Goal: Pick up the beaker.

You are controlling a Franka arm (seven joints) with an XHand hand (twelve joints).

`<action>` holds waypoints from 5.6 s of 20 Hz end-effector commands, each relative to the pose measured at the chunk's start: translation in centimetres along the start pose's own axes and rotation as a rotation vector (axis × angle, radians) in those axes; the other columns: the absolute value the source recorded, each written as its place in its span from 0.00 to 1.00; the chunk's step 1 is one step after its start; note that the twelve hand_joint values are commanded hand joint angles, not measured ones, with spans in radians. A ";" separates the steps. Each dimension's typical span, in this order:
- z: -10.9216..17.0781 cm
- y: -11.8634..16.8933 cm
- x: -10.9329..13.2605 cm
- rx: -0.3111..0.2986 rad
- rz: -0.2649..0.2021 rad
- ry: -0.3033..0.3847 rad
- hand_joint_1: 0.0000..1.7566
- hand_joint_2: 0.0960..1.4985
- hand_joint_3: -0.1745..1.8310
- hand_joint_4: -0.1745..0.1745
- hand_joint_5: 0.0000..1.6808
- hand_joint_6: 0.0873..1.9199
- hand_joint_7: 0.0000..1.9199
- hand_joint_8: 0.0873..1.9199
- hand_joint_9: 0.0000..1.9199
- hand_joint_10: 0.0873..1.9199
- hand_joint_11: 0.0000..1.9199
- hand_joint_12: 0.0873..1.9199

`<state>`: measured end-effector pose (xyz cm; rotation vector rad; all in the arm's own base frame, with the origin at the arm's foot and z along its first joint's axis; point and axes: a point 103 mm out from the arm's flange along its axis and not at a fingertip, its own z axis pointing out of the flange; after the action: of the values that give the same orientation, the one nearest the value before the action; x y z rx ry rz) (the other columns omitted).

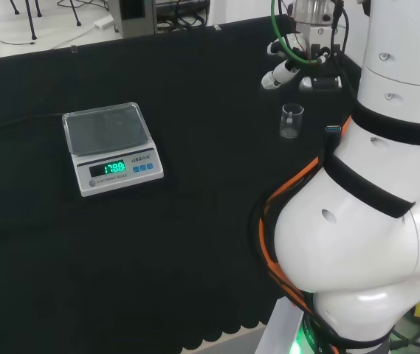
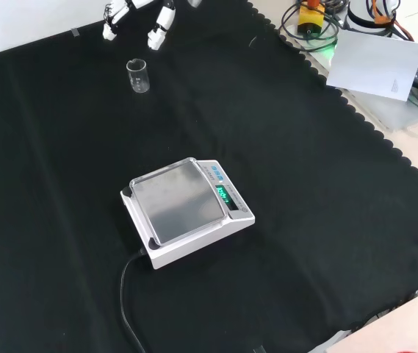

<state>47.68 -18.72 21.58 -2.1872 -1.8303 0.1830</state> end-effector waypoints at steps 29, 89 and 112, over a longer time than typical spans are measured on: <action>4.9 3.5 -5.6 0.318 0.122 -0.030 0.42 0.55 0.00 0.56 0.07 0.00 0.00 0.21 0.02 0.46 0.05 0.77; 9.6 7.2 -5.8 0.298 0.105 0.014 0.61 0.67 0.00 0.21 0.28 0.41 0.13 0.37 0.43 0.35 0.43 0.57; 6.2 5.7 -4.2 0.264 0.053 -0.037 0.64 0.78 0.06 0.01 0.51 0.59 0.34 0.45 0.53 0.37 0.57 0.50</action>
<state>50.80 -23.46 12.40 -2.0757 -1.6384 0.4440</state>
